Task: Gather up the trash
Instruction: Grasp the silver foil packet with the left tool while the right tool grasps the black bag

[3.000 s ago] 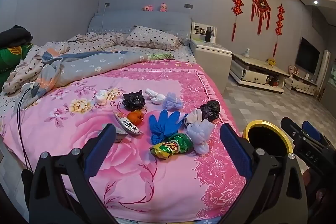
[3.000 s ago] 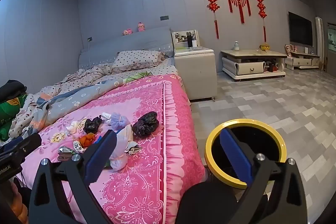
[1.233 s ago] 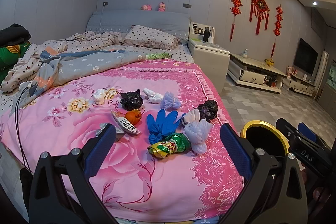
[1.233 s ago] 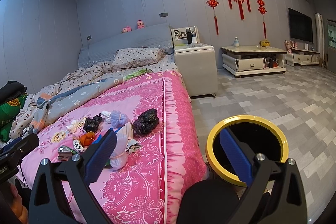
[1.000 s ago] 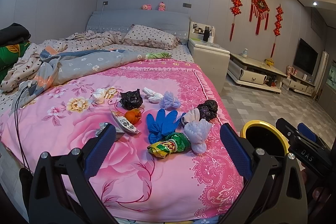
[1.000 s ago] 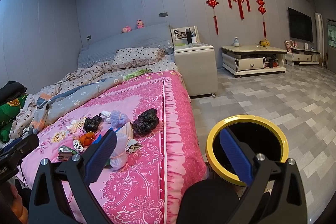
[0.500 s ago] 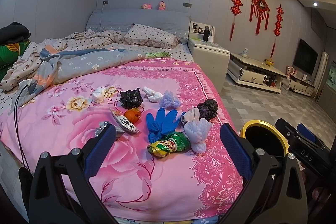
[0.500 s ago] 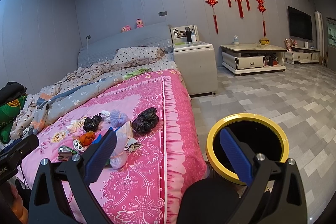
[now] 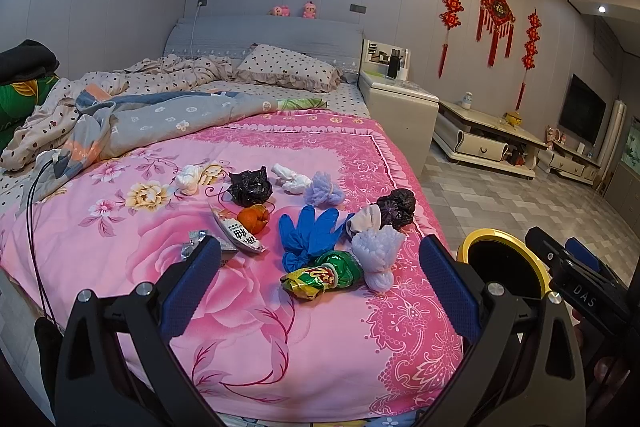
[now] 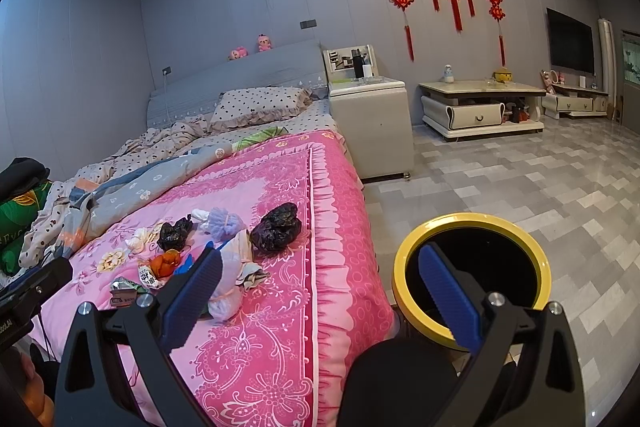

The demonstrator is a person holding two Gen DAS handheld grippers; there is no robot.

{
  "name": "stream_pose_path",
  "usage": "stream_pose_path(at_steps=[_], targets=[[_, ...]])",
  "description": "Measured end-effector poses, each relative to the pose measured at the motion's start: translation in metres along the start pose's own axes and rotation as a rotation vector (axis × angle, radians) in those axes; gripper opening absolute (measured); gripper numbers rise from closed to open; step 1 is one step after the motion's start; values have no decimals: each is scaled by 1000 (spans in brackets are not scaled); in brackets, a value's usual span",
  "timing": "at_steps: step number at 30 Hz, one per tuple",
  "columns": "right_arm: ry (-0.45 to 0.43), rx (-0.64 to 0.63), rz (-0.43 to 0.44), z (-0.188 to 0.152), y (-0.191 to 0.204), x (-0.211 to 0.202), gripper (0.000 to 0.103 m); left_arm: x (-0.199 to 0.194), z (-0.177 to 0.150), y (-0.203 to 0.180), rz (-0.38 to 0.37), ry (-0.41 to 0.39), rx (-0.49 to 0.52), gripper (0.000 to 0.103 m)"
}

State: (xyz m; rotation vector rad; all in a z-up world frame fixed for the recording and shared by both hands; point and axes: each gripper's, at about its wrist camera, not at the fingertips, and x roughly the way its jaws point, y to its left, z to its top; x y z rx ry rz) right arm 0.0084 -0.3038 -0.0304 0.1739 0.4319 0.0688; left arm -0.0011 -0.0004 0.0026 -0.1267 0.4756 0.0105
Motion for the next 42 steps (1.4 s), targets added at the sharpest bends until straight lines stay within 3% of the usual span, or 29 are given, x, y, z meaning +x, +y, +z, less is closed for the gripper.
stream_pose_path(at_steps=[21, 30, 35, 42], targets=[[10, -45, 7, 9, 6, 12, 95, 15, -4, 9, 14, 34, -12, 95], [145, -23, 63, 34, -5, 67, 95, 38, -3, 33, 53, 94, 40, 95], [254, 12, 122, 42, -6, 109, 95, 63, 3, 62, 67, 151, 6, 95], [320, 24, 137, 50, 0, 156, 95, 102, 5, 101, 155, 194, -4, 95]])
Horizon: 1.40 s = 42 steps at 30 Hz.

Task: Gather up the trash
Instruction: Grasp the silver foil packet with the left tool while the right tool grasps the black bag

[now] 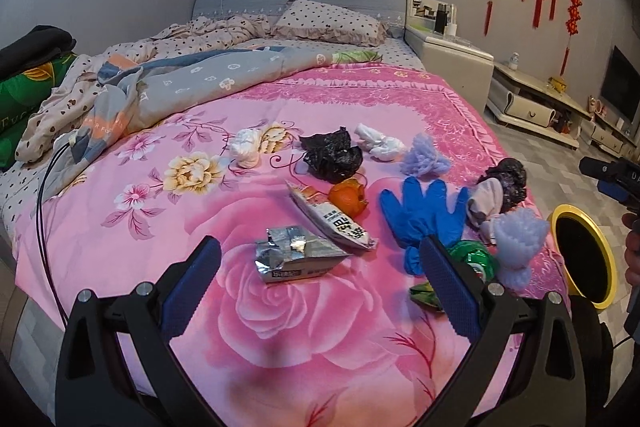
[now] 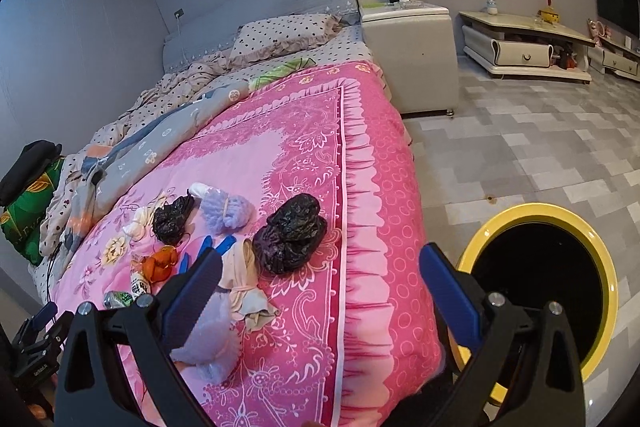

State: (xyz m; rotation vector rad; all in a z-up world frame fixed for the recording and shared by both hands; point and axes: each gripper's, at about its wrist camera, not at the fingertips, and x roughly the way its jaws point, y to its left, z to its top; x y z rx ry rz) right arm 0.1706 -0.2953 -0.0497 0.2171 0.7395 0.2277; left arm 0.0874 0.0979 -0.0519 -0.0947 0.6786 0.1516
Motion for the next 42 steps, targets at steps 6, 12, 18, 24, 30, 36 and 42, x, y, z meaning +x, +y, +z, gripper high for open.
stream_pose_path(at_steps=[6, 12, 18, 24, 30, 36, 42], targets=[[47, 13, -11, 15, 0, 39, 95, 37, 3, 17, 0, 78, -27, 95], [106, 22, -22, 24, -2, 77, 95, 64, 3, 28, 3, 119, -36, 95], [127, 36, -42, 29, -2, 105, 95, 86, 3, 35, -18, 160, -59, 95], [136, 28, -27, 26, 3, 123, 95, 104, 3, 35, -25, 196, -59, 95], [136, 3, -15, 21, 6, 132, 94, 114, 5, 28, -56, 200, -36, 95], [166, 12, 2, 15, 2, 146, 76, 125, 2, 17, -98, 227, 1, 76], [180, -12, 56, 14, 9, 150, 44, 130, -2, 8, -118, 226, 45, 60]])
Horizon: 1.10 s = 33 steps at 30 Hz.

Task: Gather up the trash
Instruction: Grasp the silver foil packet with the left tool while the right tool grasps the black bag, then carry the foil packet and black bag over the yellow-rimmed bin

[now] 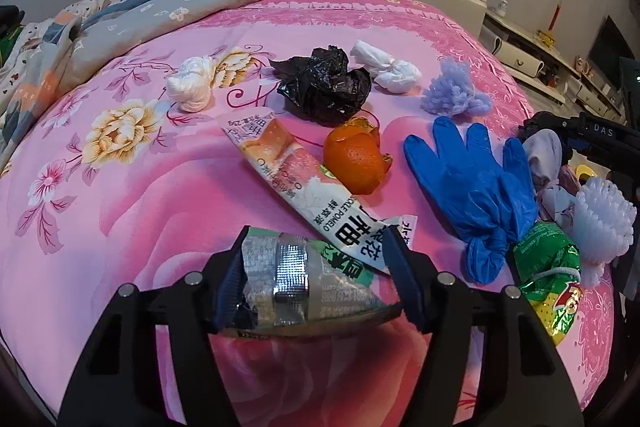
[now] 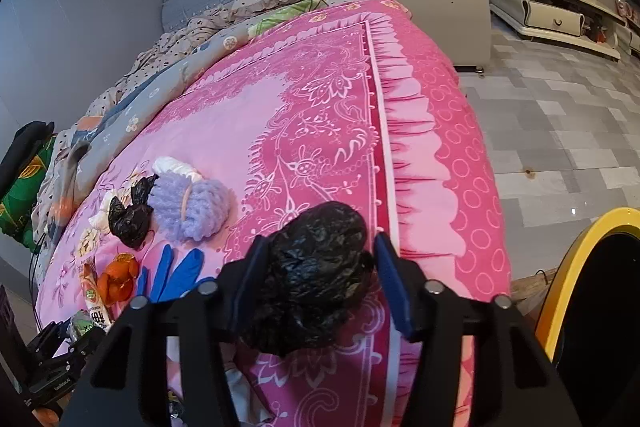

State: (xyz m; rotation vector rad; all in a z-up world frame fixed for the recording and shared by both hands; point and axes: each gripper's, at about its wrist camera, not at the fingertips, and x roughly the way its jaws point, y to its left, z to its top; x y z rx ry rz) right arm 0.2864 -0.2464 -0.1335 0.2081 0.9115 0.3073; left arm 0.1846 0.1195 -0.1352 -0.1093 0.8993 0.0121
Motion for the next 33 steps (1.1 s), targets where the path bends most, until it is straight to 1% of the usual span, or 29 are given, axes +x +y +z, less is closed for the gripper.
stream_pose_path(at_steps=[1, 4, 7, 12, 16, 20, 25, 29, 33], targets=[[-3, -9, 2, 0, 2, -1, 39, -2, 0, 0, -9, -6, -3, 55], [-11, -15, 5, 1, 5, -5, 32, -6, -1, 4, -40, -14, -25, 54], [-10, -3, 15, 2, 3, -10, 30, -11, -2, 5, -59, -20, -37, 53], [-38, 1, 17, 5, 4, -28, 29, -23, -4, 2, -58, -45, -25, 53], [-69, -11, 20, 7, 8, -46, 29, -35, -5, 4, -66, -53, -38, 53], [-94, -23, 32, 7, 10, -66, 29, -52, -6, 5, -61, -69, -43, 53], [-116, -23, 59, 3, 10, -91, 29, -79, -4, 4, -53, -112, -50, 53], [-143, -37, 72, -1, 11, -113, 29, -100, 3, -4, -41, -149, -49, 53], [-180, -44, 90, -1, 11, -138, 29, -117, 10, -21, -32, -182, -31, 53]])
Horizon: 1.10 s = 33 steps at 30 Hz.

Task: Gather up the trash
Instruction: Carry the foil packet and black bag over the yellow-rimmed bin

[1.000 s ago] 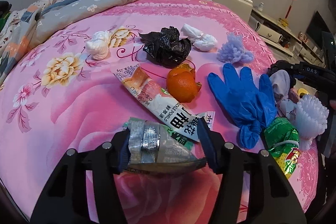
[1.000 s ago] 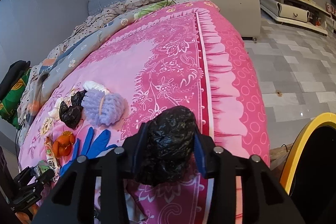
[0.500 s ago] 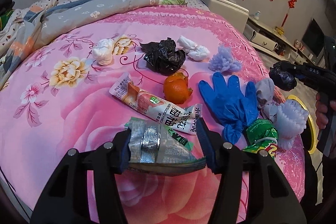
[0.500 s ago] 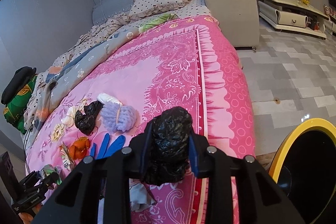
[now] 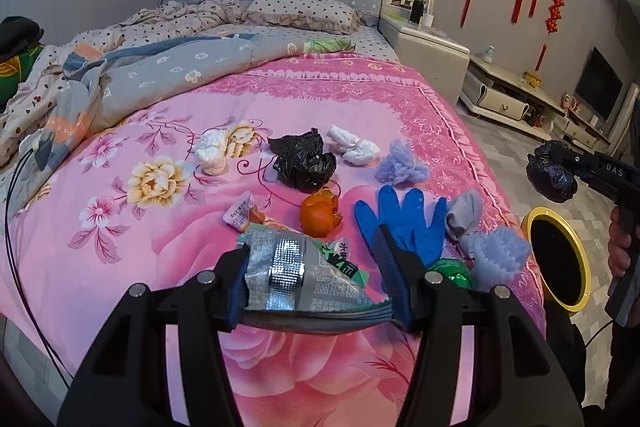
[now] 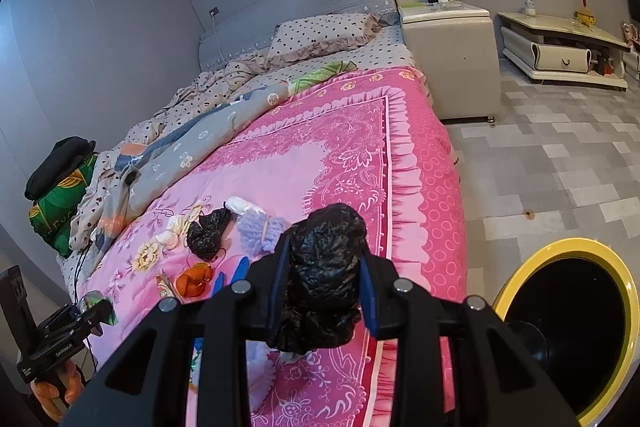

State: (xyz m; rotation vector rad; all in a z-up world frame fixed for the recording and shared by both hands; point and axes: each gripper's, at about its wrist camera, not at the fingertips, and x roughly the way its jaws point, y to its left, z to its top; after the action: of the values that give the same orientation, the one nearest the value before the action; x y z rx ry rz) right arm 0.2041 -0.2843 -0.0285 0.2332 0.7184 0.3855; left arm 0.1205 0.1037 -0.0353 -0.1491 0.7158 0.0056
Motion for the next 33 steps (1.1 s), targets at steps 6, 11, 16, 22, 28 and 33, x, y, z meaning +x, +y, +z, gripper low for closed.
stream_pose_path(at_steps=[6, 11, 16, 22, 28, 33], targets=[[-59, 1, 17, 5, -4, -38, 29, -17, 13, -37, -30, -40, 41, 53], [-98, -1, 12, 6, -11, -61, 29, -26, 25, -69, -81, -65, 77, 53], [-134, 19, -4, 11, -27, -81, 29, -28, 37, -104, -128, -82, 111, 53], [-165, 57, -45, 12, -54, -100, 29, -20, 46, -148, -189, -81, 155, 53], [-187, 96, -90, 11, -81, -113, 29, -6, 56, -192, -239, -72, 192, 54], [-212, 132, -137, 9, -106, -124, 29, 6, 62, -224, -269, -65, 231, 54]])
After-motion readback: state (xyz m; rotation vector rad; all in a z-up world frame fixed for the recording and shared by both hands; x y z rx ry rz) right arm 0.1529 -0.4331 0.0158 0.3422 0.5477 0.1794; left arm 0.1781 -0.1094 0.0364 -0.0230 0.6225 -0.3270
